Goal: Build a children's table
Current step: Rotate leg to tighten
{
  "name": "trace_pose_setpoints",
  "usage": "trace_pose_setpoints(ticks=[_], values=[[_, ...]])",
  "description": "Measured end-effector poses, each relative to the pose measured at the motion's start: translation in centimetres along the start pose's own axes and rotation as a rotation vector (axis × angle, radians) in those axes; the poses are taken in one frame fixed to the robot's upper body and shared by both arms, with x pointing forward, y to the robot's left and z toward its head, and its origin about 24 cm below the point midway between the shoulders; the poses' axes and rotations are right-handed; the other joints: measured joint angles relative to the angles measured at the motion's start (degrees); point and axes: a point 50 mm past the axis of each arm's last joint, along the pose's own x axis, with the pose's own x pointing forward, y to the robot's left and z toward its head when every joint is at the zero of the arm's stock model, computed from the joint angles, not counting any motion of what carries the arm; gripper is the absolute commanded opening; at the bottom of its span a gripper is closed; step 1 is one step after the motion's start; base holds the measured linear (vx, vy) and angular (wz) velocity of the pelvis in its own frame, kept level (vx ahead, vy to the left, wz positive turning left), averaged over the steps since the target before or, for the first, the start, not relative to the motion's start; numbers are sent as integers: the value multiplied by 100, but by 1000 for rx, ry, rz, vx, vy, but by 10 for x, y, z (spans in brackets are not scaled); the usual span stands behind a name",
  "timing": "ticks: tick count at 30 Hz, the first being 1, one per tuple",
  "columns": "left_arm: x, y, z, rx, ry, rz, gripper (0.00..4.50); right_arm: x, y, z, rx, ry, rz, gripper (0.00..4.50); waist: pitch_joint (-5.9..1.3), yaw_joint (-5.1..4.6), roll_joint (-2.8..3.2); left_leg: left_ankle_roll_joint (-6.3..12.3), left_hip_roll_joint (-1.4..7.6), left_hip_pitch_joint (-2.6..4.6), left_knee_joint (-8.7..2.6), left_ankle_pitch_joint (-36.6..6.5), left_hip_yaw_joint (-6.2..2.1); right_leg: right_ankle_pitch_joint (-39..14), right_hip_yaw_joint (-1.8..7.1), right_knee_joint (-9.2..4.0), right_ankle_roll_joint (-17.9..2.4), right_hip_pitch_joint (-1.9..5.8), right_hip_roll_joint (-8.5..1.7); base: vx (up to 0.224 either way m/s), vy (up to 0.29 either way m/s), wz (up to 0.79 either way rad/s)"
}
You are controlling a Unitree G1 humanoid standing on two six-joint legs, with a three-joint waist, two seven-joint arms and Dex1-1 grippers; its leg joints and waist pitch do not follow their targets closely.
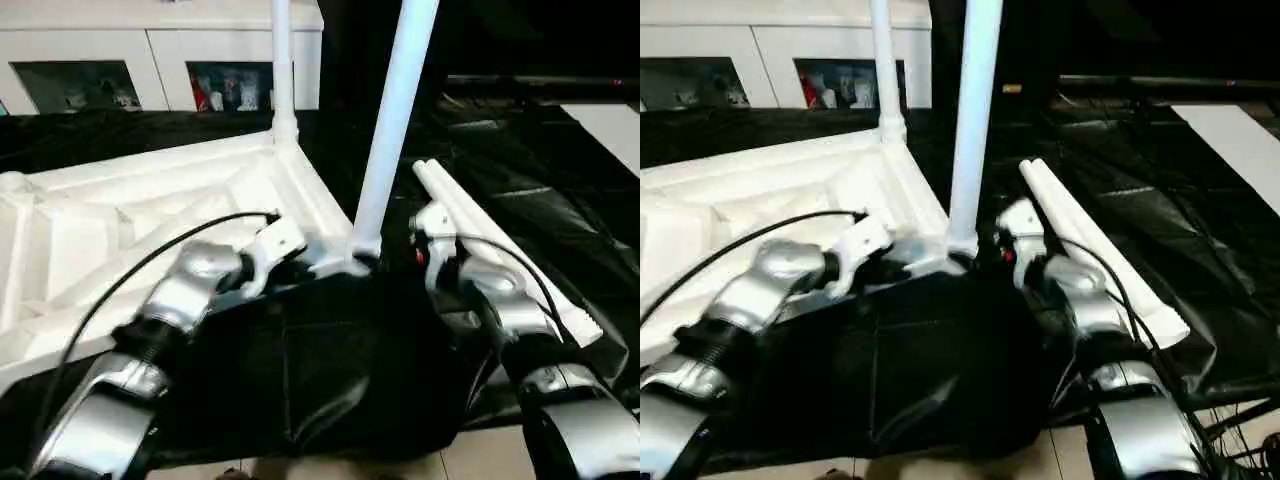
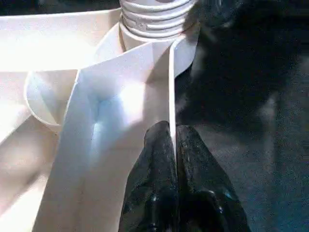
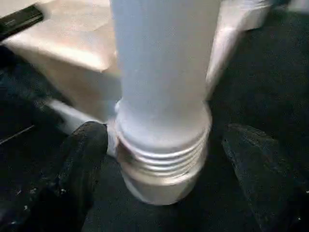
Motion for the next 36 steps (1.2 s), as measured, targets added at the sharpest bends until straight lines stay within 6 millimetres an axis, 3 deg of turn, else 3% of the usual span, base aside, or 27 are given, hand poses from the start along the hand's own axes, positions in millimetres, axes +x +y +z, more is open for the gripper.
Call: trace_pose_setpoints(ticks=[5, 11, 24, 29, 32, 36], values=[[-2, -9, -1, 19, -5, -83, 0, 3, 4, 2, -1, -13, 59, 409, 0, 76, 0, 7, 0, -3, 2, 5, 6, 0, 0, 4, 0, -2, -4, 0, 0, 0], [-3, -14, 0, 27, -9, -124, 0, 6, 9, 2, 0, -14, 96, 409, 1, 101, -3, 8, 0, -5, 3, 6, 8, 0, 0, 4, 0, -2, -5, 0, 0, 0], [-6, -14, -1, 18, 1, -123, 0, 8, 13, 0, 8, -11, 142, 291, 4, 107, -8, 8, 0, -7, 4, 6, 8, 0, -1, 5, 0, -4, -5, 0, 0, 0], [-7, -13, -2, 8, 5, -122, 0, 10, 14, 0, 12, -7, 138, 275, -2, 105, -19, 8, 0, -6, 7, 6, 9, 0, -1, 8, 0, -4, -5, 0, 0, 0], [-5, -12, -2, -5, 4, -102, 0, 17, 14, -2, 27, -15, 76, 273, -7, 69, -38, 8, 0, 1, 15, 7, 8, 1, 1, 17, 0, -1, -5, 0, 0, 0], [11, -6, 5, -40, 12, -12, 0, 27, 9, -2, 80, -37, -161, 272, -4, 51, -48, -2, -3, 23, 24, 8, 10, 8, 8, 22, -3, 18, -9, 0, 0, 0]])
